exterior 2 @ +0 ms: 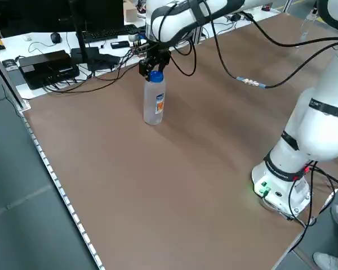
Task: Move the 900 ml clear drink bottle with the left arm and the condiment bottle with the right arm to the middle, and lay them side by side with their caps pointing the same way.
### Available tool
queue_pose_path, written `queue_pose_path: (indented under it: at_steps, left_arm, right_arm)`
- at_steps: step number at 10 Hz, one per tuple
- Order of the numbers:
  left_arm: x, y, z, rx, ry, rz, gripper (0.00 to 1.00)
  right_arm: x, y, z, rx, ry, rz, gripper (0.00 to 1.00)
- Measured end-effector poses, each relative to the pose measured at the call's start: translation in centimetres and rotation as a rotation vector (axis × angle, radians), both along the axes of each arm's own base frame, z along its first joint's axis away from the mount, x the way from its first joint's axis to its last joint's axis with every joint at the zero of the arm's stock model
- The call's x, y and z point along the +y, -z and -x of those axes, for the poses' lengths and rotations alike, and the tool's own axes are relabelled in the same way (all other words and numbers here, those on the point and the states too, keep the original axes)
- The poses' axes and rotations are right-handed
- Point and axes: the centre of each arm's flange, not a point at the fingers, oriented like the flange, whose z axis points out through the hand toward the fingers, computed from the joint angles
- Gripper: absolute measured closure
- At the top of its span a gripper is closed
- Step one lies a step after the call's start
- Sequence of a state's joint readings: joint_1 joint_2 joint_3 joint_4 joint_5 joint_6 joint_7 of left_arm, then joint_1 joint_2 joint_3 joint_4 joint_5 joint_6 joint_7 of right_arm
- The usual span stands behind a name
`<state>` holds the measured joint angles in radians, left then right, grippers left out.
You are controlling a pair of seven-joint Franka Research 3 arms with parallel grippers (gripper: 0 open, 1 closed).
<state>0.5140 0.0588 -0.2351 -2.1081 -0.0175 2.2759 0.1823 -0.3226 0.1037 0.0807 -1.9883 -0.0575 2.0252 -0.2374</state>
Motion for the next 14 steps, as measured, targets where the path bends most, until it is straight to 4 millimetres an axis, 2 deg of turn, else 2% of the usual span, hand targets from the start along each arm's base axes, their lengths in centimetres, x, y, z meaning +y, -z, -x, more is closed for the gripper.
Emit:
queue_pose_path:
  at_steps: [1, 2, 3, 4, 6, 8, 9, 11, 13, 14]
  left_arm:
    - [0.0, -0.5, -0.2, 0.002, -0.025, 0.004, 0.3]
    - [-0.7, -1.5, -0.7, 0.011, -0.052, 0.012, 0.3]
    - [-2.5, -2.7, -1.4, 0.019, -0.078, 0.022, 0.3]
    - [-5.6, -3.7, -2.3, 0.017, -0.1, 0.032, 0.3]
    - [-14.2, -4.5, -3.4, 0.01, -0.129, 0.057, 0.3]
    - [-22.7, -5.5, -3.2, 0.003, -0.232, 0.096, 0.3]
    - [-26.2, -6.0, -3.0, 0.003, -0.319, 0.122, 0.3]
    - [-32.0, -6.3, -2.2, 0.026, -0.507, 0.177, 0.3]
    - [-36.1, -5.8, -1.2, 0.07, -0.738, 0.218, 0.3]
    - [-37.6, -5.4, -0.9, 0.097, -0.875, 0.231, 0.3]
  right_arm:
    - [-0.4, 0.4, -0.1, 0.001, 0.005, -0.001, 0.16]
    - [-0.4, 0.7, -0.1, 0.003, 0.006, -0.002, 0.2]
    - [-0.4, 0.8, -0.2, 0.003, 0.005, -0.002, 0.22]
    - [-0.3, 0.8, -0.2, 0.002, 0.005, -0.002, 0.3]
    - [-0.3, 0.7, -0.2, 0.001, 0.004, -0.002, 0.44]
    - [-0.3, 0.7, -0.2, 0.001, 0.003, -0.002, 0.6]
    - [-0.2, 0.7, -0.2, 0.0, 0.003, -0.002, 0.63]
    - [-0.1, 0.7, -0.3, -0.002, 0.001, -0.004, 0.67]
    - [0.4, 0.7, -0.4, -0.001, 0.015, -0.003, 0.67]
    - [1.4, 0.6, -0.6, 0.009, 0.037, -0.003, 0.67]
